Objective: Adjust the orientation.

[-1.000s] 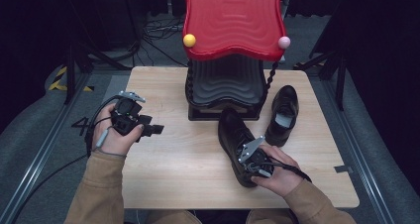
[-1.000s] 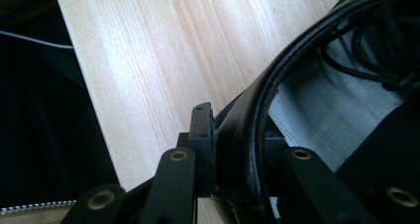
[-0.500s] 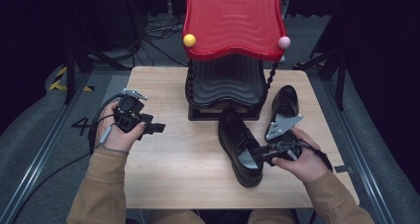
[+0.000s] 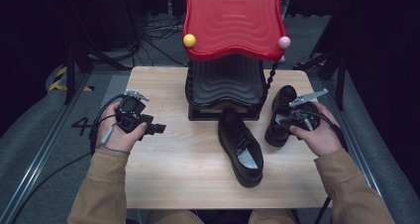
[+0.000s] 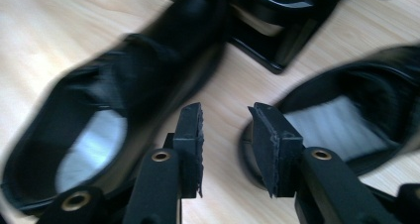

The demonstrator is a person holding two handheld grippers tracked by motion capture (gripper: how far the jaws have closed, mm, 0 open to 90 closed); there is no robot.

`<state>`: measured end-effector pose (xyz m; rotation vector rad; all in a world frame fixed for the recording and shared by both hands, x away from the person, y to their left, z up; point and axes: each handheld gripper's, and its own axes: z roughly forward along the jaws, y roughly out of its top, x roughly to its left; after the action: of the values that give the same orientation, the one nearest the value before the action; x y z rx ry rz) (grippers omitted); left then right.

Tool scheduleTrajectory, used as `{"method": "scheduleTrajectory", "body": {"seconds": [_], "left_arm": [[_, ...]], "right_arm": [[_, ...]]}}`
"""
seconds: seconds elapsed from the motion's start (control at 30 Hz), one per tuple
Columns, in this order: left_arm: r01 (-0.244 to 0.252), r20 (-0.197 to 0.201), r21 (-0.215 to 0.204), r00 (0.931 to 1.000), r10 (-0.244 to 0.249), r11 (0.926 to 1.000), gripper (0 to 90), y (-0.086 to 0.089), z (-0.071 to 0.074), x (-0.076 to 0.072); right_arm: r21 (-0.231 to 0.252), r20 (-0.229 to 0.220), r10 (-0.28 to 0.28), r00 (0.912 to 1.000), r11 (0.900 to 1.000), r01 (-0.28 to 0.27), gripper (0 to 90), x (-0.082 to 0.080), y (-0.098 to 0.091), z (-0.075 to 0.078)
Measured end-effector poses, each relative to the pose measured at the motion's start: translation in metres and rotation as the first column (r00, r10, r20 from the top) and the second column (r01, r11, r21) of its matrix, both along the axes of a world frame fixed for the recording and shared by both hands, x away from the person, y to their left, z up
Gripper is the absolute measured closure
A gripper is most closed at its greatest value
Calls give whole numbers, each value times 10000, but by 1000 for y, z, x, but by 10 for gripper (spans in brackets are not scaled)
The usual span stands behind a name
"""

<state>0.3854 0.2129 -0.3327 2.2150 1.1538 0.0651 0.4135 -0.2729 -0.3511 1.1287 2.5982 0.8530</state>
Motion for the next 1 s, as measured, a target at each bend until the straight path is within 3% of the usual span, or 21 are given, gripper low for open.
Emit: {"method": "scheduleTrajectory", "body": {"seconds": [0.27, 0.47, 0.5, 0.57, 0.6, 0.67, 0.87, 1.0], "left_arm": [[-62, -53, 148, 10000, 63, 9999, 380, 1, -1, -3], [-95, -157, 53, 9998, 96, 9999, 378, 6, -5, -3], [-95, -157, 53, 9998, 96, 9999, 378, 6, -5, -3], [-146, -232, -40, 9996, 145, 9999, 378, 8, -6, -4], [-158, -193, -13, 9997, 157, 9999, 378, 9, -6, -4], [-178, -199, -83, 9996, 177, 9998, 378, 10, -5, -5], [-192, -138, -98, 9997, 191, 9998, 378, 11, -5, -4], [-108, -151, -78, 9998, 106, 9999, 378, 9, -5, -2]], "right_arm": [[-791, -479, -799, 9957, 9940, 760, 600, 34, -4, -21], [-1226, -1425, -971, 9850, 9892, 797, 597, 49, 4, -45], [-1226, -1425, -971, 9850, 9892, 797, 597, 49, 4, -45], [-1324, -1706, -848, 9817, 9892, 624, 637, 52, 8, -52], [-1308, -1895, -751, 9790, 9901, 506, 698, 54, 9, -56], [-1019, -2204, -525, 9740, 9943, 306, 775, 55, 10, -60], [-1187, -2041, -339, 9784, 9929, 97, 799, 51, 7, -59], [-939, -1833, -168, 9829, 9956, -5, 798, 42, -1, -55]]}}
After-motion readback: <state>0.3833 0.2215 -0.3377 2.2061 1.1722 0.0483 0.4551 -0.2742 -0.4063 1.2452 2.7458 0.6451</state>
